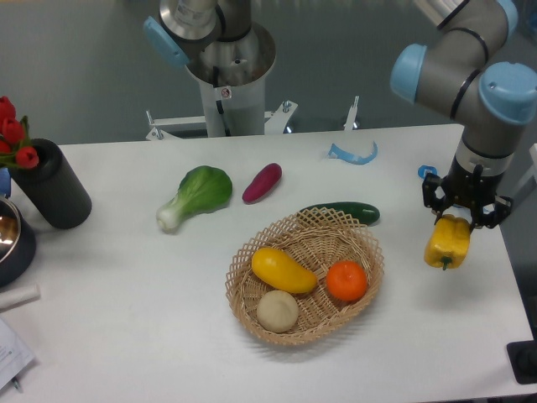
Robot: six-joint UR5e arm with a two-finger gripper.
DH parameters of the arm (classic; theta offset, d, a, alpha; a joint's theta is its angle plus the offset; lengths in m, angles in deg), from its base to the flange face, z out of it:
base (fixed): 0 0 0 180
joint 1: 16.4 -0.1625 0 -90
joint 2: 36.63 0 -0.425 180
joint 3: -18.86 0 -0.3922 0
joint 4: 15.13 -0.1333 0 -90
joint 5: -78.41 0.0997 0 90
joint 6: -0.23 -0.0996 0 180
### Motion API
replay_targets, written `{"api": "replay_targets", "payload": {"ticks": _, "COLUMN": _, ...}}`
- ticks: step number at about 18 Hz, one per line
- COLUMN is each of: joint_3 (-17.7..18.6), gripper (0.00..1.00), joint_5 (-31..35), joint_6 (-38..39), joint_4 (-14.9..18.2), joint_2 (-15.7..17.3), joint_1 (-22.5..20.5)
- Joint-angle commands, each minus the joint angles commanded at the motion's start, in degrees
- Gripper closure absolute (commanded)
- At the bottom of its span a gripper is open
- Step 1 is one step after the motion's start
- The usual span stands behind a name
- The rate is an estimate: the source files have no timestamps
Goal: Pick up the yellow pepper from the table
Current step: 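Raise the held pepper higher above the table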
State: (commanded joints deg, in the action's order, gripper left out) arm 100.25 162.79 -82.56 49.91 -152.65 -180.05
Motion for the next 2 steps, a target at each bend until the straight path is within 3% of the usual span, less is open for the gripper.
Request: {"api": "replay_targets", "payload": {"ticks": 2, "joint_3": 0.00, "gripper": 1.00, "joint_5": 0.00, "joint_6": -1.23, "joint_4": 0.44, "joint_2": 0.09, "joint_1": -0.09}}
